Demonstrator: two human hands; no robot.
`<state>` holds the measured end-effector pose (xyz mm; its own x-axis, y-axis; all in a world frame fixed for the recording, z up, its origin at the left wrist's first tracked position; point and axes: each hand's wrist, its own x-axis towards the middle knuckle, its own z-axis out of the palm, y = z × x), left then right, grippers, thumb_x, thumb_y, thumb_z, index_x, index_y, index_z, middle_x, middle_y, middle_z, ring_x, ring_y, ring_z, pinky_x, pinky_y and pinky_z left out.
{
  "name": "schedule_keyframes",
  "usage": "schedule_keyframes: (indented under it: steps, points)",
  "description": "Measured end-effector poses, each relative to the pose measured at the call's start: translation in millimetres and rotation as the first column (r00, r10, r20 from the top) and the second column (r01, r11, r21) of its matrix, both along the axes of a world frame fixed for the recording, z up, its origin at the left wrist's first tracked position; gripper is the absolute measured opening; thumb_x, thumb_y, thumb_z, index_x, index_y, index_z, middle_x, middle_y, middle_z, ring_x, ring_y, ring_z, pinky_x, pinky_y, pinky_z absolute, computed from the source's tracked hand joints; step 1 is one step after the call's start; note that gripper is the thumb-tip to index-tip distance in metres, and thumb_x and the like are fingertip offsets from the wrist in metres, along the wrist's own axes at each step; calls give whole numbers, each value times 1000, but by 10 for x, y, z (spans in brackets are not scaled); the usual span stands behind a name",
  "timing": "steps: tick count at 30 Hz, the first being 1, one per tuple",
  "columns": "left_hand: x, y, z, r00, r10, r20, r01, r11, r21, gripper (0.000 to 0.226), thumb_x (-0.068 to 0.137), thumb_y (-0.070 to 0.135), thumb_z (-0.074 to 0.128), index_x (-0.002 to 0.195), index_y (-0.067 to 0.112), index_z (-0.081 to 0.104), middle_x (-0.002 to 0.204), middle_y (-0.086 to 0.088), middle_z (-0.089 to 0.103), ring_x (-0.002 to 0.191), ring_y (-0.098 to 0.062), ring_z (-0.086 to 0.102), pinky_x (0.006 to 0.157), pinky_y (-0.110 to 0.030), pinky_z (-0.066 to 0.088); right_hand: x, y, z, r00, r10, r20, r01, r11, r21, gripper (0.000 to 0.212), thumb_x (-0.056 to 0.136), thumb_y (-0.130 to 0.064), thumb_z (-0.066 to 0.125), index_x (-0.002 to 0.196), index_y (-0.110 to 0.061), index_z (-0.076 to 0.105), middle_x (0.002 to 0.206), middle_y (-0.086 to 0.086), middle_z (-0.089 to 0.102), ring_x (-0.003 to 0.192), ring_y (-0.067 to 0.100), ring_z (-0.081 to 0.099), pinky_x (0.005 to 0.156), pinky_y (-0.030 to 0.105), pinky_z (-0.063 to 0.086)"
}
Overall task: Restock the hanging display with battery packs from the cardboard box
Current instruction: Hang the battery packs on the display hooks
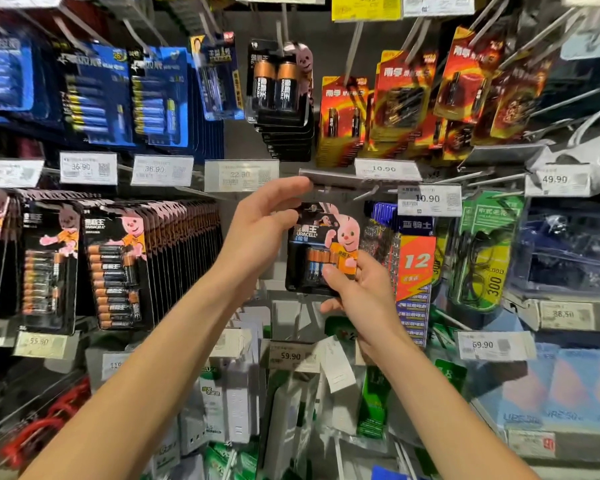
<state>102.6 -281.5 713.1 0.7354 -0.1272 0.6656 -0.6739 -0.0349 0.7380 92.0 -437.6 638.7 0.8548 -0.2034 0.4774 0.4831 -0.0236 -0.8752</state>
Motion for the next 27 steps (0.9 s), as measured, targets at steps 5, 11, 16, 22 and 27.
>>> schedule_keyframes:
  steps: [5,11,16,22,27]
  points:
    - [68,30,-58,997,19,71,-22,999,38,53,92,-7,50,130,28,66,131,18,65,128,2,54,108,-30,42,94,13,158,999,-42,34,44,996,-75,11,97,-7,62,105,-14,65,105,9,71,62,11,67,65,52,62]
    - [105,44,-67,994,7,110,-13,998,56,53,94,-6,52,131,29,65,132,20,64,124,8,54,94,-10,42,217,58,212,999,-49,4,50,996,-78,12,97,-9,63,108,-15,65,109,12,68,74,10,65,58,35,61]
    - [124,59,-88,992,-8,123,2,998,56,54,94,-6,52,131,30,64,134,18,63,126,6,53,93,-10,42,361,74,224,996,-66,-57,63,996,-57,14,97,-10,63,111,-12,64,106,8,69,67,8,67,64,40,63]
    - [141,61,-129,993,9,120,-18,997,75,56,93,-3,55,132,36,63,135,24,61,132,5,48,103,-20,38,555,54,232,976,-149,-159,147,989,-25,5,94,-5,63,96,-9,63,103,14,69,86,23,66,70,41,64]
    - [140,53,-162,993,16,116,-25,996,81,56,93,-2,55,133,37,62,136,25,60,132,6,47,107,-23,38,677,81,214,967,-159,-201,160,987,-13,11,94,-4,62,104,-7,64,100,8,69,64,15,68,79,49,62]
